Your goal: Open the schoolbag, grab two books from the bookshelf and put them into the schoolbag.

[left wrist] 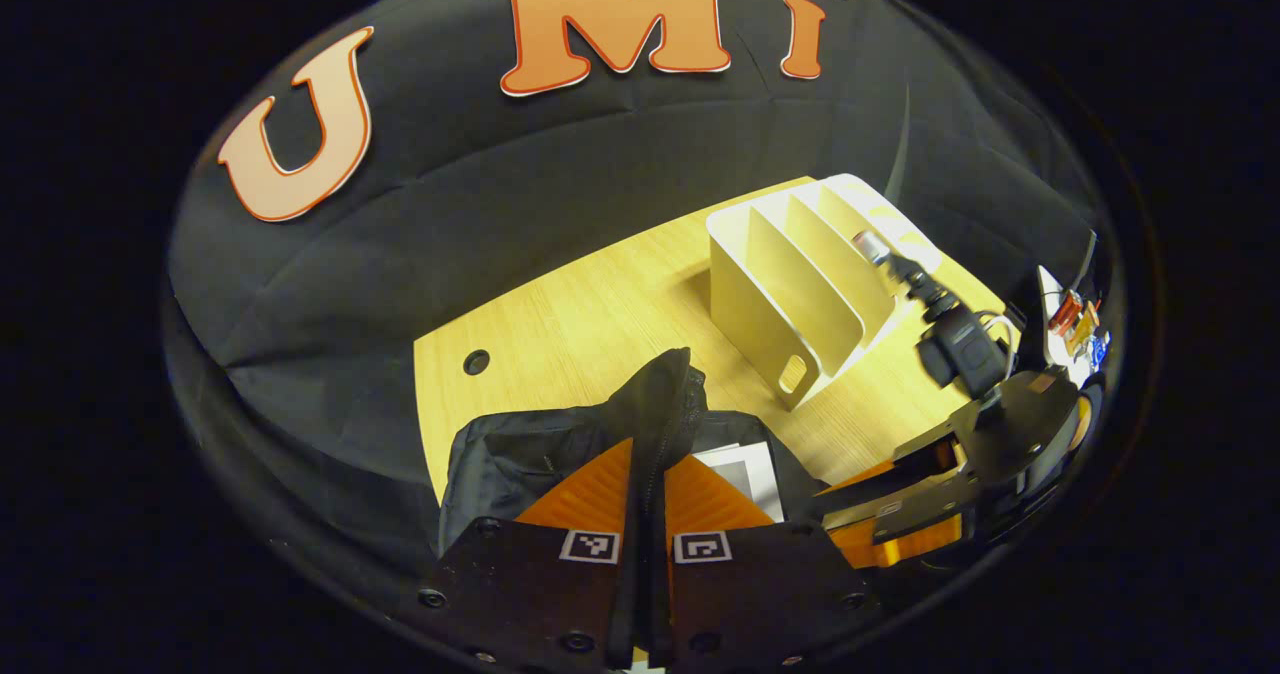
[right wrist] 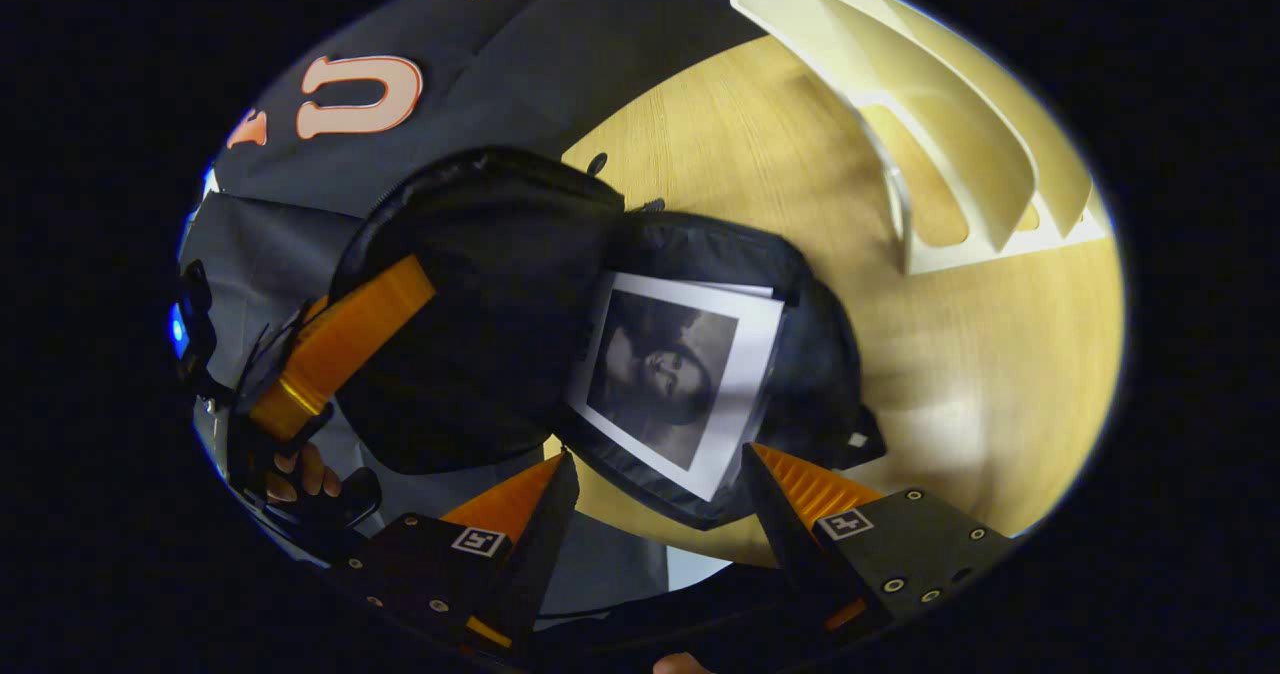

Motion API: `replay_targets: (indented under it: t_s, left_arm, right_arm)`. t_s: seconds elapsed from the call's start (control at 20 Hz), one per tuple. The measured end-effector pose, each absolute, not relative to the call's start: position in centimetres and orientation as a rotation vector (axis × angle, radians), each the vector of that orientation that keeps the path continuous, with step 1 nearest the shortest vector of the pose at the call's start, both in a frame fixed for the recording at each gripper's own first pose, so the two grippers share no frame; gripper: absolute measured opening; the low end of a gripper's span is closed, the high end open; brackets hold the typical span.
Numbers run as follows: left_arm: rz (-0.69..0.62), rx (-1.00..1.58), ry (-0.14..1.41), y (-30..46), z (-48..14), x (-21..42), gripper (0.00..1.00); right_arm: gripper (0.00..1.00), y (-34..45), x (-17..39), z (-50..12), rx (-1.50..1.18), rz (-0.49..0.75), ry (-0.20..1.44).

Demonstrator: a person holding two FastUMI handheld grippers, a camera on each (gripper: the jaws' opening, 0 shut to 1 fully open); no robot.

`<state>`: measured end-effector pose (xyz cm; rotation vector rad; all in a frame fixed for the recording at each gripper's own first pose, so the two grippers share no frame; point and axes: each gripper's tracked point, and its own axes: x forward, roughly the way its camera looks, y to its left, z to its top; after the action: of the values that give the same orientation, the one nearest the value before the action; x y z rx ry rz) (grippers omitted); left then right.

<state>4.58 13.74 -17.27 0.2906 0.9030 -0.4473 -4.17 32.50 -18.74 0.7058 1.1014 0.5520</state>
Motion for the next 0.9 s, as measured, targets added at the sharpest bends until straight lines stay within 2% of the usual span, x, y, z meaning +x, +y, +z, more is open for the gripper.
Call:
replay_targets:
  t_s: [0.1,0.15,0.2,0.3,0.35,0.4,0.45,0.55,0.6,0.65,0.9]
  left_arm:
    - [-0.437,0.280,0.903,12.8,-17.2,3.9,0.11]
    - [-0.427,0.279,0.900,12.4,-17.3,3.7,0.17]
    - [-0.426,0.276,0.911,11.9,-17.7,3.2,0.33]
    - [-0.421,0.282,0.917,10.8,-18.2,2.5,0.47]
    - [-0.423,0.273,0.921,10.2,-18.4,2.0,0.48]
    - [-0.419,0.261,0.920,9.6,-18.3,1.6,0.72]
    - [-0.414,0.246,0.921,8.8,-18.3,1.5,0.68]
    - [-0.400,0.221,0.896,7.5,-17.5,1.6,0.88]
    - [-0.386,0.209,0.870,6.8,-16.8,1.8,0.85]
    - [-0.372,0.195,0.840,6.0,-15.7,1.9,1.00]
    - [-0.312,0.101,0.681,0.7,-10.7,3.0,0.99]
  right_arm:
    - [0.97,29.4,-3.9,-17.9,0.671,0.533,1.065]
    - [0.97,27.9,-3.7,-17.7,0.656,0.522,1.044]
    - [0.97,26.4,-3.4,-17.2,0.646,0.513,1.019]
    - [0.97,22.8,-2.9,-16.7,0.613,0.483,0.973]
    - [0.97,21.2,-2.5,-16.5,0.594,0.465,0.949]
    - [0.97,19.5,-2.0,-15.9,0.579,0.446,0.922]
    - [0.97,17.9,-1.6,-15.5,0.561,0.429,0.896]
    - [0.98,15.2,-0.7,-14.3,0.522,0.397,0.839]
    - [0.97,13.9,-0.2,-13.6,0.502,0.383,0.803]
    - [0.97,12.6,0.4,-12.9,0.478,0.365,0.759]
    - [0.97,7.8,2.8,-7.5,0.347,0.289,0.523]
